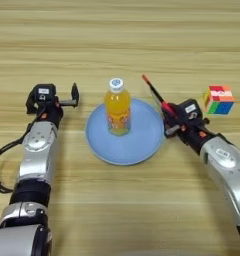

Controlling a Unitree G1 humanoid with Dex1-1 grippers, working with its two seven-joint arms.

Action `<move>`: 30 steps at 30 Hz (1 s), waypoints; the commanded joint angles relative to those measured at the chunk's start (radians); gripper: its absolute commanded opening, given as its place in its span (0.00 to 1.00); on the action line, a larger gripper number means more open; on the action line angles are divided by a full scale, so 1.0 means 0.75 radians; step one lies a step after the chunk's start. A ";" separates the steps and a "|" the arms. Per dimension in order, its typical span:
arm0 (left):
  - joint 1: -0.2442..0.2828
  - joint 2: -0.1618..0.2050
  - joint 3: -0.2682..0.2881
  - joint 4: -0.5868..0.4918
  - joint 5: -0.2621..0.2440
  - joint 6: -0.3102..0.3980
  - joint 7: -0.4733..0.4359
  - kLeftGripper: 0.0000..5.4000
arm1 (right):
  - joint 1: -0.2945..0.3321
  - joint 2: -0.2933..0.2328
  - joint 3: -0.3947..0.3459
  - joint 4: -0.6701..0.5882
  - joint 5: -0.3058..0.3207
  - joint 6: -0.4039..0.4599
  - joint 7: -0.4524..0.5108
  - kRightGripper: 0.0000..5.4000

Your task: Move the objects on the table

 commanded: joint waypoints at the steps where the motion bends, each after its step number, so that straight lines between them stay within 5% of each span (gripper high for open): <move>1: -0.010 0.005 -0.003 0.004 0.007 0.009 0.004 1.00 | 0.021 0.014 0.069 0.005 -0.020 0.025 0.012 0.15; 9: -0.006 0.005 -0.002 -0.002 0.006 0.009 0.005 1.00 | 0.044 0.027 0.155 0.068 -0.041 0.023 0.022 0.15; 19: -0.003 0.003 0.000 -0.008 0.003 0.011 0.005 1.00 | 0.027 0.037 0.147 0.138 -0.045 0.002 0.019 0.15; 30: -0.004 0.004 -0.001 -0.007 0.003 0.010 0.003 1.00 | 0.024 0.070 0.120 0.122 -0.016 -0.090 0.021 0.42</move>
